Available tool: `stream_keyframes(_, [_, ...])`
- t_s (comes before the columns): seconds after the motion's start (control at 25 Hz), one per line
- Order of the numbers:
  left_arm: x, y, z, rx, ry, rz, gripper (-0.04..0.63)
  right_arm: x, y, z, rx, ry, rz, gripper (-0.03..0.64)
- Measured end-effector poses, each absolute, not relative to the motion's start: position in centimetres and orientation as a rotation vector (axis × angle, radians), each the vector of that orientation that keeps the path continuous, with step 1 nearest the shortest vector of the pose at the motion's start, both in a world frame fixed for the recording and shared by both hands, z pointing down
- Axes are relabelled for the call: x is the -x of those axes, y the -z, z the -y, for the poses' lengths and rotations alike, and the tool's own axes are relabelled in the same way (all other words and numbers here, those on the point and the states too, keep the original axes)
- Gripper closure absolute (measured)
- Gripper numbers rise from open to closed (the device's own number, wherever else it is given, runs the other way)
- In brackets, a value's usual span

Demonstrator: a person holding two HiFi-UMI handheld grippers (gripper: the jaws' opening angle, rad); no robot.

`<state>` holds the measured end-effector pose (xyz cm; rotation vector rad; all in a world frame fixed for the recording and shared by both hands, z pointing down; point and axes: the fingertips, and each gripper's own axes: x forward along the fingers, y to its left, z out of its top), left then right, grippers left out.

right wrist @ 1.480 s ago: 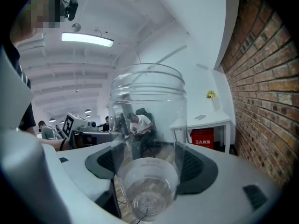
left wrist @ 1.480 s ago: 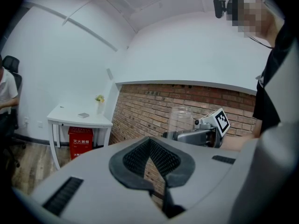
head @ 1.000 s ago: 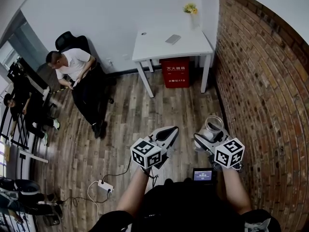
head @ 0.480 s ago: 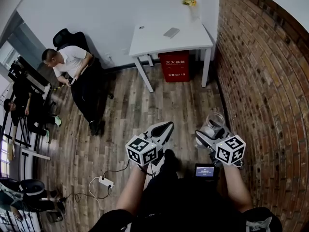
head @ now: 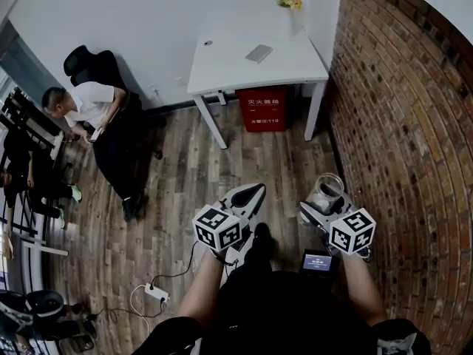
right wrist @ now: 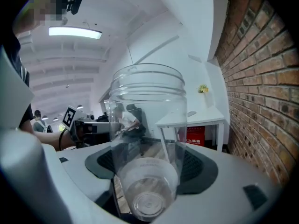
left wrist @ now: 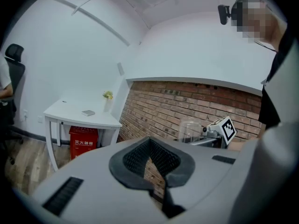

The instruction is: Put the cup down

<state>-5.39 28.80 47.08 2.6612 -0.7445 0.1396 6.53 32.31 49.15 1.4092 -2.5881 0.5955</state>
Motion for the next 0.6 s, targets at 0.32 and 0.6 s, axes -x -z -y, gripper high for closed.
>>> stream_keyframes(0.32, [7.5,-46.4,-15.6,-2.673,-0.157,0.719,0.588,-4.9,-47.6,-19.1,-1.466,-0.631,2.572,0.262])
stream_keyframes(0.6, [9.0,-47.0,-8.1,-2.655,-0.135,0.685,0.588,-3.1,-47.8,-12.0,-1.480,-0.605,2.511,0.262])
